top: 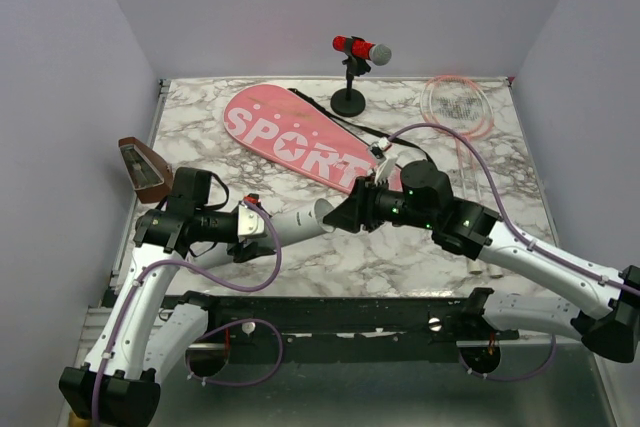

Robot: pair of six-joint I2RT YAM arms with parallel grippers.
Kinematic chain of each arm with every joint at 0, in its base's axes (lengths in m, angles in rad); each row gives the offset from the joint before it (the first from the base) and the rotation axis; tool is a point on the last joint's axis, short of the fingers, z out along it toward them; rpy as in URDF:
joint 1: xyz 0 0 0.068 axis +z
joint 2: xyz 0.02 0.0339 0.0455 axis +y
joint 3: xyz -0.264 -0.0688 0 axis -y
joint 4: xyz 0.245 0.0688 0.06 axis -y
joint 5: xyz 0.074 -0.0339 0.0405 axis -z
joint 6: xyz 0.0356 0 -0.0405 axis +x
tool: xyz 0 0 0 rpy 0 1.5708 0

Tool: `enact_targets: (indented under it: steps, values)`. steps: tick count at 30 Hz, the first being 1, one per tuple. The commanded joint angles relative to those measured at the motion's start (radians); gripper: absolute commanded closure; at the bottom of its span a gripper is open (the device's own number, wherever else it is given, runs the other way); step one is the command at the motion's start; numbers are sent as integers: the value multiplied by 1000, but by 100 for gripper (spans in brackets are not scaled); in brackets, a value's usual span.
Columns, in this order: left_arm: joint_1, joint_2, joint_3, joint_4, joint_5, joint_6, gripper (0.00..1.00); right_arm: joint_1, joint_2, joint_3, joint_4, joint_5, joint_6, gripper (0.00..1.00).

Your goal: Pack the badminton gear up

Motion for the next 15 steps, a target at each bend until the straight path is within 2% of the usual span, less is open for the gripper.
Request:
enact_targets:
  steps: [1,5,7,12,14,15]
  values:
    - [0,-16,30,24,83,1,47,10,3,29,-53,3,-23,47]
    - [0,-20,11,17,71,19,47,10,-64,116,-214,148,-79,41]
    - [0,-23,-4,23,67,19,47,10,-93,171,-269,203,-96,35]
    - [0,-30,-38,37,55,19,47,0,-69,234,-394,367,-102,28]
    - [0,-33,-42,27,46,22,47,-52,-35,230,-420,389,-114,27]
    - [0,-33,-42,20,40,31,47,-116,-19,219,-419,366,-123,27]
